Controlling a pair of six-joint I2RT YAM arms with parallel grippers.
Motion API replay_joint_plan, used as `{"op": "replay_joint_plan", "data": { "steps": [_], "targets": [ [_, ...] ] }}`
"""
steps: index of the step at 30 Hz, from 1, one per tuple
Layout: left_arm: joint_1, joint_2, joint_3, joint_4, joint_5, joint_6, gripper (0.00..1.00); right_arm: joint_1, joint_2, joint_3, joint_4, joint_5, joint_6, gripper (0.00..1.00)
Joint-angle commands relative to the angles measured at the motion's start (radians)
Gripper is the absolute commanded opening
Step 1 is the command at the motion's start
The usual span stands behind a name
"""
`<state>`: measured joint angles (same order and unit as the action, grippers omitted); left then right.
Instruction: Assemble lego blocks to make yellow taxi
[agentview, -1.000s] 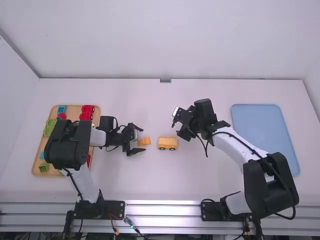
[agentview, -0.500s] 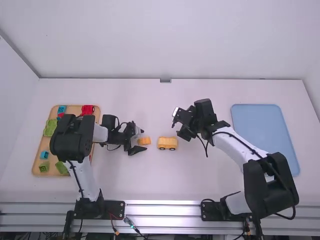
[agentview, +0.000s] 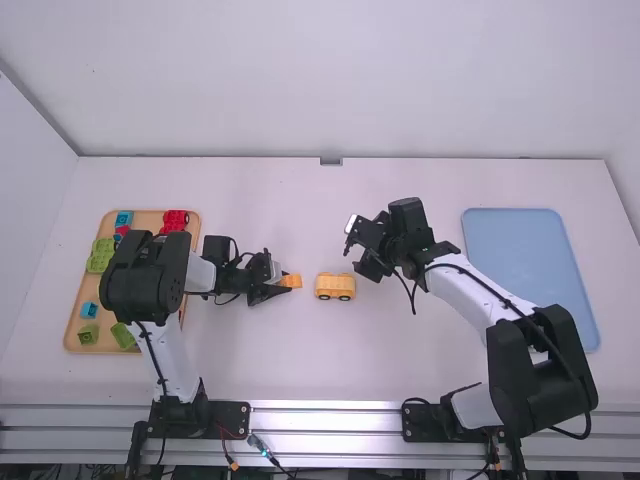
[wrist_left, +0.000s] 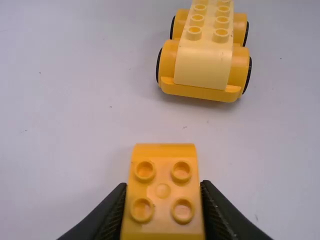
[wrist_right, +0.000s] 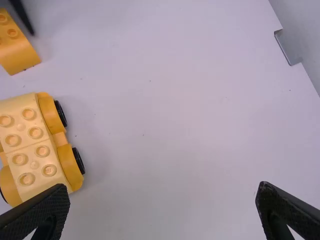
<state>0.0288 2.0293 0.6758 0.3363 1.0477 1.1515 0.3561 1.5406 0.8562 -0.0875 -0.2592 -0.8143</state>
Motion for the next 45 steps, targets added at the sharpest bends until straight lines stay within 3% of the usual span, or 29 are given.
{"op": "replay_joint_plan", "data": {
  "steps": [1, 14, 21, 23, 25, 26, 31, 35, 40, 45],
  "targets": [
    [-0.003, 0.019, -0.027, 0.005, -0.019, -0.01, 0.34, -0.003, -0.011, 0.014, -0.003, -0.009, 0.003, 0.99],
    [0.0, 0.004, 0.0, 0.037, -0.009, -0.055, 0.35, -0.013, -0.011, 0.014, -0.05, -0.024, 0.002, 0.99],
    [-0.01, -0.069, 0.026, 0.037, -0.008, -0.175, 0.33, -0.092, -0.009, -0.027, -0.048, -0.338, -0.043, 0.99],
    [-0.021, -0.098, 0.029, 0.039, -0.009, -0.176, 0.33, -0.13, 0.003, -0.092, 0.027, -0.498, -0.136, 0.99],
    [-0.029, -0.115, 0.031, 0.039, -0.009, -0.176, 0.33, -0.144, 0.017, -0.13, 0.092, -0.55, -0.145, 0.99],
    [-0.041, -0.13, 0.033, 0.035, -0.009, -0.176, 0.3, -0.151, 0.045, -0.182, 0.197, -0.587, -0.127, 0.99],
    [-0.075, -0.144, 0.033, 0.044, 0.015, -0.193, 0.3, -0.153, 0.146, -0.298, 0.488, -0.605, -0.003, 0.99],
    [-0.095, -0.145, 0.034, 0.077, 0.084, -0.195, 0.24, -0.153, 0.255, -0.333, 0.66, -0.719, 0.006, 0.99],
    [-0.101, -0.145, 0.051, 0.091, 0.154, -0.246, 0.28, -0.137, 0.364, -0.315, 0.763, -0.783, 0.005, 0.99],
    [-0.11, -0.145, 0.06, 0.087, 0.202, -0.266, 0.22, -0.109, 0.435, -0.275, 0.761, -0.734, 0.003, 0.99]
  ]
}}
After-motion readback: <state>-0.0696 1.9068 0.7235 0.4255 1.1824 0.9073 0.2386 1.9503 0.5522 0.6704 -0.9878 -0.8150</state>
